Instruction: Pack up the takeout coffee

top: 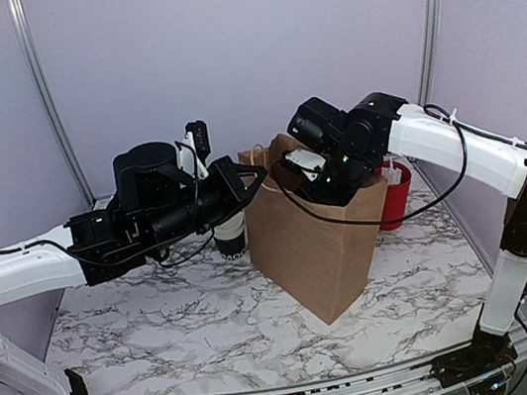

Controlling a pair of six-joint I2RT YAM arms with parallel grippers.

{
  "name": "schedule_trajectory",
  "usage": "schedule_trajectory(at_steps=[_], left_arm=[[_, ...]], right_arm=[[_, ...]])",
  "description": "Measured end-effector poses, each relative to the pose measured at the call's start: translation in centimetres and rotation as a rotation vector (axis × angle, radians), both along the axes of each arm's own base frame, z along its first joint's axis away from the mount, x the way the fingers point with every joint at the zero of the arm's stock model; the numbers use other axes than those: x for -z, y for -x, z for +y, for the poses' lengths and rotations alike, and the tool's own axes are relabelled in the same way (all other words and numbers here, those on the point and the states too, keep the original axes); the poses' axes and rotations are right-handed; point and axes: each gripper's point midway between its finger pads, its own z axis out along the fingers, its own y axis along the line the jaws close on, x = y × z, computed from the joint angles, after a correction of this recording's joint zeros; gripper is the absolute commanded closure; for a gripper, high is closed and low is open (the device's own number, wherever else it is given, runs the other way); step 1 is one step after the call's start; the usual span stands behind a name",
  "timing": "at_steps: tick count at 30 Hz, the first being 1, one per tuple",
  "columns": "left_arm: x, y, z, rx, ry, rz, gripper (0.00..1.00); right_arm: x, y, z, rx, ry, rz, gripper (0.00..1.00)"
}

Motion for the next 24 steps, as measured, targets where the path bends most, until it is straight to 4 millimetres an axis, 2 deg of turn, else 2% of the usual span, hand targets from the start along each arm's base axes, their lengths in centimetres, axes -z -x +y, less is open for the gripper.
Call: schedule_trajectory(at_steps=[17, 24], left_arm=[[0.5, 0.2, 0.3, 0.002, -0.014, 0.000, 1.00], [0.6, 0.2, 0.3, 0.004, -0.020, -0.001, 1.00]], right_arm=[[0.6, -0.7, -0.9, 0.003, -0.011, 0.031, 0.52], [2.7, -0.5, -0.7, -0.006, -0.005, 0.065, 0.52]])
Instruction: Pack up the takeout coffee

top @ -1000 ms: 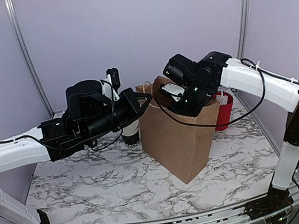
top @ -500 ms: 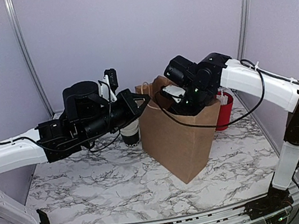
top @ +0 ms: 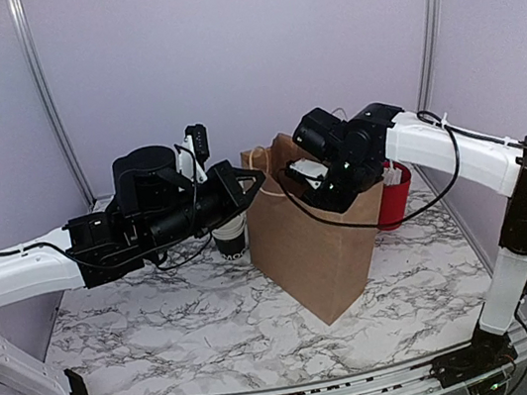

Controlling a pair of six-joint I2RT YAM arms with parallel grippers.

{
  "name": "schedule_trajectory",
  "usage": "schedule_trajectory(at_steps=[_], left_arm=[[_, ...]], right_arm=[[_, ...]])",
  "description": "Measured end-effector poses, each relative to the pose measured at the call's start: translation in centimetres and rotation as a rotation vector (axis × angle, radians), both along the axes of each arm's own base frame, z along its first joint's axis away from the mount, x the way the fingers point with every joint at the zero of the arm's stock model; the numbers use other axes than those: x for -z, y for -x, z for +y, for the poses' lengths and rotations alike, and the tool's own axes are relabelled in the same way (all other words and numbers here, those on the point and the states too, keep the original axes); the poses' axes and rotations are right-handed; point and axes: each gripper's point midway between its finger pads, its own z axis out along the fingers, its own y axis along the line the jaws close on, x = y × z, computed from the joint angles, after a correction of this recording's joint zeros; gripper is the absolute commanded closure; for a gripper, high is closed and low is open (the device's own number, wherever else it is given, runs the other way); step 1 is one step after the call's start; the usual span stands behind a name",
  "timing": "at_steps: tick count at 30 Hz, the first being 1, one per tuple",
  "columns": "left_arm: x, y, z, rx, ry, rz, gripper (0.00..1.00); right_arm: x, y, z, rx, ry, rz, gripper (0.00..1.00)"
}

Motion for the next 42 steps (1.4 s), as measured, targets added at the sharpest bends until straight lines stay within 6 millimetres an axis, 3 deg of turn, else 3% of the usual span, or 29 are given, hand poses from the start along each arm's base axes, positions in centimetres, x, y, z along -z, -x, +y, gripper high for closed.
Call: schedule_trajectory(at_steps=[10, 18, 27, 33, 42], left_arm=[[0.2, 0.0, 0.0, 0.003, -0.013, -0.005, 1.00], [0.3, 0.0, 0.1, 0.000, -0.020, -0.007, 1.00], [0.3, 0.0, 0.1, 0.000, -0.023, -0.006, 1.00], [0.6, 0.0, 0.1, -0.003, -0.034, -0.001, 1.00], [0.7, 0.0, 0.2, -0.003, -0.039, 0.000, 1.00]], right_arm=[[1.9, 0.1, -0.7, 0.009, 0.035, 0.015, 0.54], [1.8, 0.1, -0.9, 0.011, 0.053, 0.007, 0.54], [0.1, 0.6, -0.5, -0.004, 0.066, -0.019, 0.54], [0.3, 0.9, -0.8, -0.006, 0.088, -0.010, 0.54], [2.9, 1.4, -1.7, 0.001, 0.134, 0.019, 0.54]])
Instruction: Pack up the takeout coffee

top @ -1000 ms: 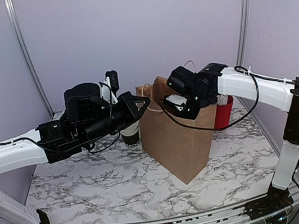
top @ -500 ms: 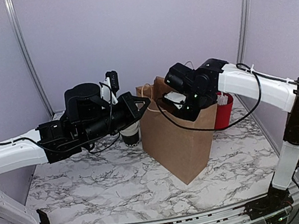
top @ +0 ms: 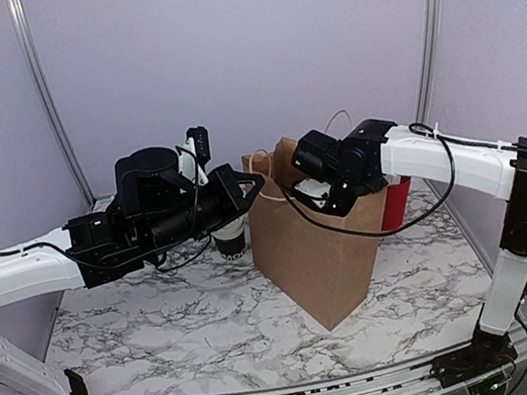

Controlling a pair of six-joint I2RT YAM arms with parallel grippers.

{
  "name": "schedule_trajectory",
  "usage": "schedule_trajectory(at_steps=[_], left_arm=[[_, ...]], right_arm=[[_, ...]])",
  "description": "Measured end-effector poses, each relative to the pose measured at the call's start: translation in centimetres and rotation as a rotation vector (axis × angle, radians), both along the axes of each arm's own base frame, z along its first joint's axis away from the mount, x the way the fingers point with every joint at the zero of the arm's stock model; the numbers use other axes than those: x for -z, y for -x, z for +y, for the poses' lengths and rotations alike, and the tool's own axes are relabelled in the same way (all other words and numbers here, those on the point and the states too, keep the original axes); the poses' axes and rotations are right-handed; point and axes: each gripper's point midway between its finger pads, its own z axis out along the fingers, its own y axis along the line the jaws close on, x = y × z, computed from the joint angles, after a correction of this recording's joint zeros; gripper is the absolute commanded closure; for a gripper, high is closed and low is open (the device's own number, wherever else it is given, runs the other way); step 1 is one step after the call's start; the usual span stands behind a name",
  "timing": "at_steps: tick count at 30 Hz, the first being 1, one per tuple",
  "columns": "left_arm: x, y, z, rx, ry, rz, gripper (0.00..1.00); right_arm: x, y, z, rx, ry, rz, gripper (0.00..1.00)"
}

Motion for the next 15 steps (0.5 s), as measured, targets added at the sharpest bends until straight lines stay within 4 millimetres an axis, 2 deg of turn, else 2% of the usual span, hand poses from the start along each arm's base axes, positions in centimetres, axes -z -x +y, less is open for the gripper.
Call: schedule_trajectory(at_steps=[5, 15], left_arm=[[0.1, 0.0, 0.0, 0.000, -0.005, 0.000, 1.00], [0.1, 0.0, 0.0, 0.001, -0.005, 0.000, 1.00]], right_arm=[[1.7, 0.6, -0.4, 0.000, 0.016, 0.028, 0.54], [1.8, 0.6, -0.3, 0.001, 0.015, 0.030, 0.54]])
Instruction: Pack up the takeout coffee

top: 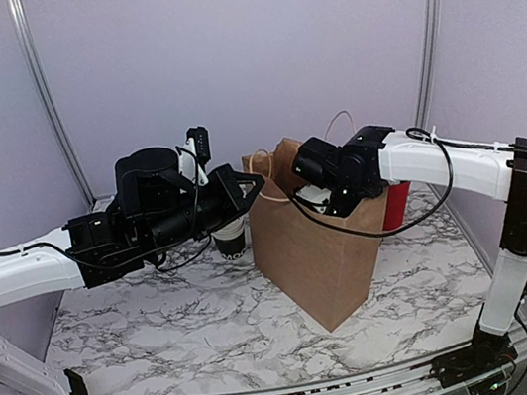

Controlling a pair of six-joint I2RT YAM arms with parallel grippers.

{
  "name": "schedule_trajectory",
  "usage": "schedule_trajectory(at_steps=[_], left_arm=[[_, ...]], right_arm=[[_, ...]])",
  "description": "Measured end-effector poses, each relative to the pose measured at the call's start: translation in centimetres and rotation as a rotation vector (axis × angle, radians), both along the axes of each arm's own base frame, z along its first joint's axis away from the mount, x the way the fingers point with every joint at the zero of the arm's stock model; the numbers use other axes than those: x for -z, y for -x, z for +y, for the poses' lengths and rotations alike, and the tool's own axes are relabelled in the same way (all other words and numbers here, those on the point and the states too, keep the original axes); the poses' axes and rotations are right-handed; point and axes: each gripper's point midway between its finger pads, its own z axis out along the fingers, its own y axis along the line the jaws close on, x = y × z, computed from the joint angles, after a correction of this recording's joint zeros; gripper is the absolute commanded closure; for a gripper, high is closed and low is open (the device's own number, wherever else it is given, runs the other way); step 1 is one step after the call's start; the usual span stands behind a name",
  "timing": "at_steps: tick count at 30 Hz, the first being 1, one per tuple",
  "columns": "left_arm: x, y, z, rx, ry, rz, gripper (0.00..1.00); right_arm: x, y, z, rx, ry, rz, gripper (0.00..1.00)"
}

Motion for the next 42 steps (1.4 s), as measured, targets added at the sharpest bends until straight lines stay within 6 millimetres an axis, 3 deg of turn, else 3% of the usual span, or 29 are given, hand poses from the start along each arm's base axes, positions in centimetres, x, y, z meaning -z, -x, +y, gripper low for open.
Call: schedule_trajectory(at_steps=[35, 42], left_arm=[[0.0, 0.0, 0.0, 0.003, 0.001, 0.001, 1.00], [0.0, 0.0, 0.0, 0.003, 0.000, 0.001, 1.00]], right_arm=[[1.1, 0.0, 0.3, 0.003, -0.015, 0.001, 0.53], [1.0, 1.1, 1.5, -0.038, -0.007, 0.007, 0.52]])
